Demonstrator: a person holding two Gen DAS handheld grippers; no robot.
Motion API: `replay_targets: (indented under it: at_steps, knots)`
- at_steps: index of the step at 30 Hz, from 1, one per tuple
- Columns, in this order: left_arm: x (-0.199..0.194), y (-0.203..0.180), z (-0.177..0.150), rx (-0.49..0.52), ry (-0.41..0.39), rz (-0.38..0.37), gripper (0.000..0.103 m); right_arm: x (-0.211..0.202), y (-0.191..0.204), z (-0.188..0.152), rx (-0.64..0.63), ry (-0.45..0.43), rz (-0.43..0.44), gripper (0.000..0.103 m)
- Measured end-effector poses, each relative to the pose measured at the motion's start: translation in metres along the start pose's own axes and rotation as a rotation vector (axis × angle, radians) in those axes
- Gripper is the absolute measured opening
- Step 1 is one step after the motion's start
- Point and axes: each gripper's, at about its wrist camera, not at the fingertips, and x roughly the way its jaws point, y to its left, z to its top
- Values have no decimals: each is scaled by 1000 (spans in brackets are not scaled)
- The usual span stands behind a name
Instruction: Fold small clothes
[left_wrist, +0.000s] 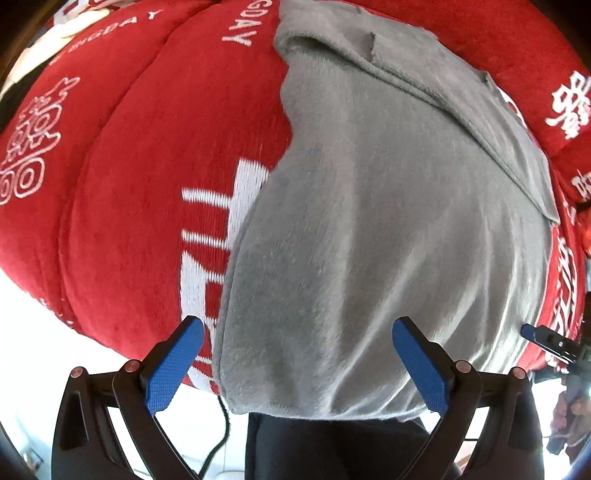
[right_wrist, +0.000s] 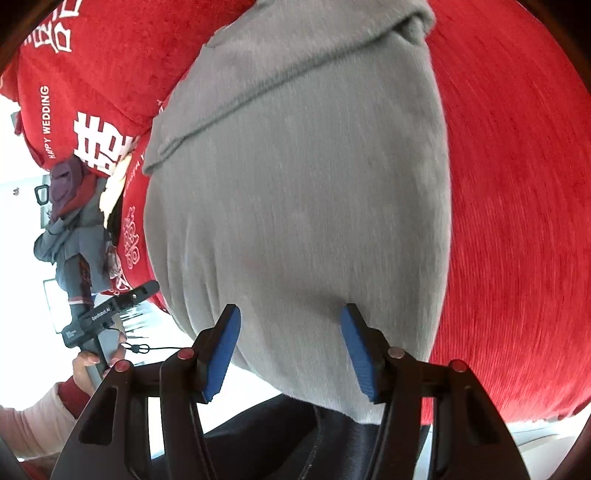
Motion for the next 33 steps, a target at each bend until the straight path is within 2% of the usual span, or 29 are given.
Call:
replay_targets:
  at_steps: [10,14,18,22,24,26,27,28,29,30,31,32,33]
  knots:
    - [19,57,-92,61,14,-74,102,25,-28,-94,90,8,-50,61]
    - [32,75,-124,78,50,-122,102,42,-45,-115,139,35,-91,61]
    - [46,80,-143,108,71,-152,102,50,-51,-122,146,18,-87,61]
    - [60,82,-162,127,87,-140,102,66,-61,-117,131,40,-105,61]
    - [64,73,-159,110,92,-134,102,74,-60,-112,122,48,-88,62]
    - [69,84,-161,78,88,-140,102,81,-59,-110,120,74,-67,63]
    - [68,87,-162,67,81,-145,102,83,-57,-109,114,84,-63,62]
    - [67,90,-165,60,72,-149,100,84,-55,-109,112,97,-65,51]
    - [67,92,-167,58,63,-144,92,85,-54,-109,120,113,-71,24]
    - [69,90,-164,56,62,-137,80,84,-53,-110,138,126,-74,10]
    - [69,95,-170,56,65,-147,73,81,-52,-113,150,121,-63,8]
    - [66,99,-174,57,72,-165,53,76,-49,-115,151,102,-39,8]
    - [64,115,-183,62,84,-195,24,69,-49,-117,151,85,-11,8]
